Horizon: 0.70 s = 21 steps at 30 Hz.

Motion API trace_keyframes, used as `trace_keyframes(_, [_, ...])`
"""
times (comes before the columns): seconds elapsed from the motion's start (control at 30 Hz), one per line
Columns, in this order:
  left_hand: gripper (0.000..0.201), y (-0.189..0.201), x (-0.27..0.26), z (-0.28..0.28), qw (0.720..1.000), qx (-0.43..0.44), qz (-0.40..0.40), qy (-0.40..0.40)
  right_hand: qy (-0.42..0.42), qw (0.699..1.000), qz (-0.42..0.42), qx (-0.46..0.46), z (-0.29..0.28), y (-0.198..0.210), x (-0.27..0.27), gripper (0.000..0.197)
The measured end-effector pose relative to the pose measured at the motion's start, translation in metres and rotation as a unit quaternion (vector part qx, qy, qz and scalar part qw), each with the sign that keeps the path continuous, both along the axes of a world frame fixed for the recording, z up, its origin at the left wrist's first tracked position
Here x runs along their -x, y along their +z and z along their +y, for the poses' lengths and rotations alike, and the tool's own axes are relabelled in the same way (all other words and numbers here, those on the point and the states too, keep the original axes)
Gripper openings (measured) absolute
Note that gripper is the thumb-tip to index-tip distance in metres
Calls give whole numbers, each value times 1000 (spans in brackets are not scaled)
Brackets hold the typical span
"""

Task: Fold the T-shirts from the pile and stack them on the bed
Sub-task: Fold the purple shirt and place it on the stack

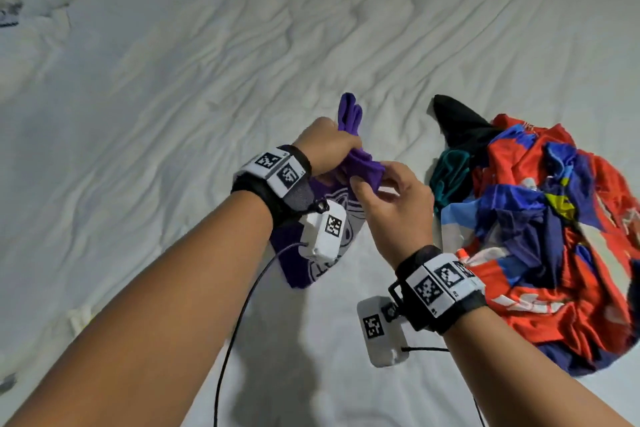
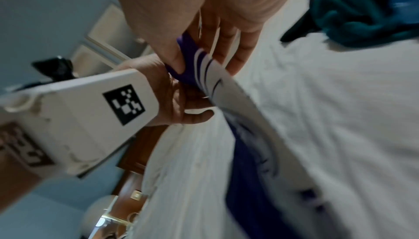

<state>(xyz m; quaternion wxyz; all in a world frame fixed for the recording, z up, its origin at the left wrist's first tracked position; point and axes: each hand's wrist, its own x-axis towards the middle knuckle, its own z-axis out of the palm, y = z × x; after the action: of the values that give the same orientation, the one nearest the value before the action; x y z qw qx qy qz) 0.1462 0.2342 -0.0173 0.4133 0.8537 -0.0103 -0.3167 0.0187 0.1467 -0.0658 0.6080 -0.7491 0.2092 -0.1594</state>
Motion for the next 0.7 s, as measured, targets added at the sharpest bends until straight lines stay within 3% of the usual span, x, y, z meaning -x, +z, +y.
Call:
trace_keyframes(0.1, [13, 39, 0, 28, 986, 150, 7, 71, -8, 990, -117, 72, 19, 45, -14, 19])
trace_keyframes(0.23, [26, 47, 12, 75, 950, 274, 50, 141, 44, 950, -204, 232, 54, 62, -17, 24])
trace_keyframes(0.33, [24, 8, 30, 116, 947, 244, 106, 182, 110, 917, -186, 336, 84, 28, -3, 26])
trace_keyframes(0.5, [4, -97, 94, 189, 937, 105, 226, 245, 287, 880, -58, 374, 135, -67, 51, 27])
trace_keyframes(0.6, [3, -135, 135, 230, 930, 37, 239, 276, 370, 843, 0, 391, 166, -102, 85, 31])
trace_keyframes(0.7, [6, -147, 161, 263, 921, 34, 226, 317, 407, 817, 12, 407, 194, -106, 108, 32])
